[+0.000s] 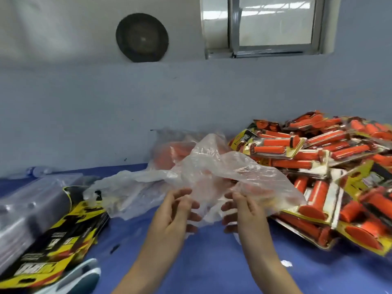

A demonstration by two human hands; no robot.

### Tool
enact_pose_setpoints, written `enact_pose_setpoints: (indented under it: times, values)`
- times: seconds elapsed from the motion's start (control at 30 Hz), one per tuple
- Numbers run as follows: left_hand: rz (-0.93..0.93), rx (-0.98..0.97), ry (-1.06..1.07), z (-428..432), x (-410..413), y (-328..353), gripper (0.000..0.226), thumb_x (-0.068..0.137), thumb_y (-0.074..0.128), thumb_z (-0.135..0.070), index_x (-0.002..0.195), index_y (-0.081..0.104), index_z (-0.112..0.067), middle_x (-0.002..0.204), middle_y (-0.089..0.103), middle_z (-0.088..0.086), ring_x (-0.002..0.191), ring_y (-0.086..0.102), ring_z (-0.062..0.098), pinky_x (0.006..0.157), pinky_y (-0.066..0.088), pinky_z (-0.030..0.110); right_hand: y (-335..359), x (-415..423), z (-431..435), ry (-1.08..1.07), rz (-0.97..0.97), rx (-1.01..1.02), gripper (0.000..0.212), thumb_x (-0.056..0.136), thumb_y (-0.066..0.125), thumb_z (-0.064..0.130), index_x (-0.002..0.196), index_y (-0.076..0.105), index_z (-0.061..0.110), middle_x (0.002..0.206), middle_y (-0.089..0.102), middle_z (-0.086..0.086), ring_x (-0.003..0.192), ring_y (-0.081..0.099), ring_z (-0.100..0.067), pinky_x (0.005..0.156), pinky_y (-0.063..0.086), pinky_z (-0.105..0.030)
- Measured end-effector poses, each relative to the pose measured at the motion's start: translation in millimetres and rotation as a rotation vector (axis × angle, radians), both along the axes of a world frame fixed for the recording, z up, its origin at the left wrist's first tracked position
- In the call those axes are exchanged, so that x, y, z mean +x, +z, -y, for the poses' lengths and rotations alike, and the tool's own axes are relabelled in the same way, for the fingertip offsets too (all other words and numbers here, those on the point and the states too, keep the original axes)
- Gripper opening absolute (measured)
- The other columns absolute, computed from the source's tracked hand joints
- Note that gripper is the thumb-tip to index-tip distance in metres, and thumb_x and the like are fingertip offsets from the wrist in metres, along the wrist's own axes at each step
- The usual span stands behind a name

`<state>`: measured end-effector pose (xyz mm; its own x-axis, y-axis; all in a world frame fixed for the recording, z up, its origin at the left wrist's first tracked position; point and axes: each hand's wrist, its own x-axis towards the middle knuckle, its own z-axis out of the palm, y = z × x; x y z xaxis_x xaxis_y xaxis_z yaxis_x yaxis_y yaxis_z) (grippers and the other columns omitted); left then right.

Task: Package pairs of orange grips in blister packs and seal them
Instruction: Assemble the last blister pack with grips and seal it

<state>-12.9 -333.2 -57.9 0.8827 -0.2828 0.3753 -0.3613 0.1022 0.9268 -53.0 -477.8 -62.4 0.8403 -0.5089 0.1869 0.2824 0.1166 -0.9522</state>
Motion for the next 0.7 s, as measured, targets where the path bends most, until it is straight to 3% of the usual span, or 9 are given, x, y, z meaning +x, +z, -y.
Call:
enact_pose_setpoints:
  times: [0.07,0.2,0.43,0.57,0.7]
  values:
    - [-0.033,0.014,0.032,-13.6,6.9,-4.6,0.039,0.080,0.053,-0.052,0.109,0.062,-0.027,0.089,0.072,-0.003,0.076,0.070,0.020,0.064,0.057,0.027,-8.8,3.1,0.4,-0.089,-0.009,-0.082,0.024,0.101,0.045,0.024,0.092,0.066,0.016,0.066,0.064,0.003,0.053,0.058,-0.014,0.046,0.045,-0.024]
    - [-0.068,0.053,0.069,-30.4,19.0,-14.4,0.019,0.097,0.049,-0.034,0.107,0.063,-0.026,0.087,0.071,-0.001,0.074,0.069,0.022,0.062,0.055,0.028,-20.5,14.2,-20.5,-0.005,0.014,-0.163,0.022,0.100,0.048,0.025,0.089,0.067,0.019,0.071,0.065,0.001,0.055,0.058,-0.014,0.048,0.045,-0.024]
    - [-0.121,0.218,0.123,-57.1,25.8,-29.5,0.011,0.101,0.049,-0.029,0.107,0.058,-0.028,0.093,0.068,-0.002,0.073,0.068,0.011,0.061,0.053,0.022,-37.8,6.7,-42.0,0.142,-0.172,-0.448,0.019,0.095,0.050,0.032,0.083,0.064,0.034,0.080,0.067,0.005,0.063,0.062,-0.014,0.060,0.047,-0.031]
    - [-0.015,0.490,0.307,-92.9,39.2,-30.5,0.008,0.101,0.050,-0.035,0.104,0.057,-0.033,0.096,0.066,-0.011,0.078,0.064,0.003,0.065,0.049,0.021,-48.6,14.1,-57.6,0.191,-0.215,-0.561,0.018,0.096,0.049,0.035,0.084,0.062,0.040,0.082,0.067,0.012,0.063,0.062,-0.008,0.057,0.047,-0.028]
    - [0.076,0.746,0.585,-147.5,55.8,-22.6,0.011,0.100,0.050,-0.034,0.102,0.059,-0.028,0.094,0.066,-0.011,0.083,0.061,0.008,0.076,0.050,0.034,-56.2,25.9,-76.1,0.236,-0.220,-0.691,0.017,0.094,0.048,0.034,0.087,0.061,0.041,0.083,0.065,0.015,0.068,0.062,-0.013,0.059,0.045,-0.029]
